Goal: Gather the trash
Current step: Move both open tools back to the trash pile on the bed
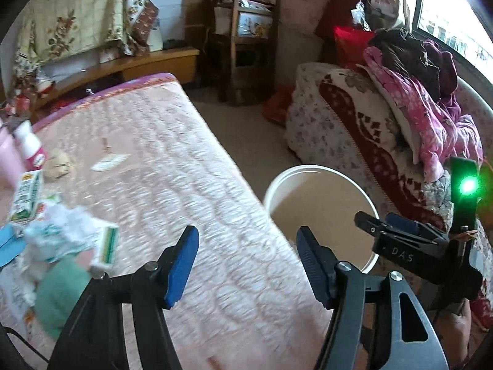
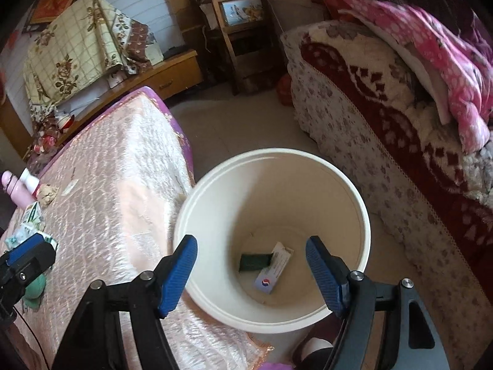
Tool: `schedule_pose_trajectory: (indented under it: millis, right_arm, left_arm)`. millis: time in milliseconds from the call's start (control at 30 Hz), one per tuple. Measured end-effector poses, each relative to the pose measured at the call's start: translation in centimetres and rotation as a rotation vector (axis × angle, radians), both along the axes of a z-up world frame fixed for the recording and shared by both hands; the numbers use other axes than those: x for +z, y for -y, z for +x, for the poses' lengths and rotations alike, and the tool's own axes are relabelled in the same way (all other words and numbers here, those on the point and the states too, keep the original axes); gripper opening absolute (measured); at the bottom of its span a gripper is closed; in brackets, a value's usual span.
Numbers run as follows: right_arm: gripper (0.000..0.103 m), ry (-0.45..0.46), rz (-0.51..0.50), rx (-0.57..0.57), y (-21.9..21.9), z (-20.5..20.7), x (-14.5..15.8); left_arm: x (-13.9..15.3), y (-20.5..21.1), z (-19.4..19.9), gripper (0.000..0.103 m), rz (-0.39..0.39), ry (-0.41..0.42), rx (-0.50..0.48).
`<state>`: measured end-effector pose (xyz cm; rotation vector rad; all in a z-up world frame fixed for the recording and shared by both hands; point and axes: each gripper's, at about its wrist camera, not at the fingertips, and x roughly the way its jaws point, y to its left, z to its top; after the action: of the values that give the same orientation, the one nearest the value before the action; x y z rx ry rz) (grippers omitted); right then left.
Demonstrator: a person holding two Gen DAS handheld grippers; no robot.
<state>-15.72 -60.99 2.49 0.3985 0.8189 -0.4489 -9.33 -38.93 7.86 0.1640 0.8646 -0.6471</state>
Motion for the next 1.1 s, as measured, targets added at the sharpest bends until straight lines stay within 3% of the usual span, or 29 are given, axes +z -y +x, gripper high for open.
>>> schedule_pose_trajectory:
  millis: [167, 533, 633, 733, 1100]
  right_arm:
    - [0.076, 0.021, -0.033, 0.027, -3.1, -0.6, 1.3]
    - [0.077, 0.046, -0.063, 0.109, -9.7, -0.8, 3.5]
    - [0.08, 0.057, -0.062, 0.137, -11.3, -0.5, 4.0]
    - [0.08, 0.06, -0.058, 0.172, -13.2, 0.0, 4.4]
    - [0.082, 0.073, -0.059, 0.318, -20.2, 2.5, 5.4]
  left_arm:
    - [0.9, -2.9, -1.0, 0.067, 0.023, 0.049, 0.032]
    - [2.2, -8.8, -1.5, 0.068, 0.0, 0.073, 0.118]
    - [2.4, -10.3, -1.5, 0.069, -0.002, 0.072, 0.14]
    - [2.3, -12.1, -1.4, 0.076, -0.002, 0.072, 0.167]
    - [1.6, -21.4, -0.2, 0.076, 0.04, 0.059, 0.304]
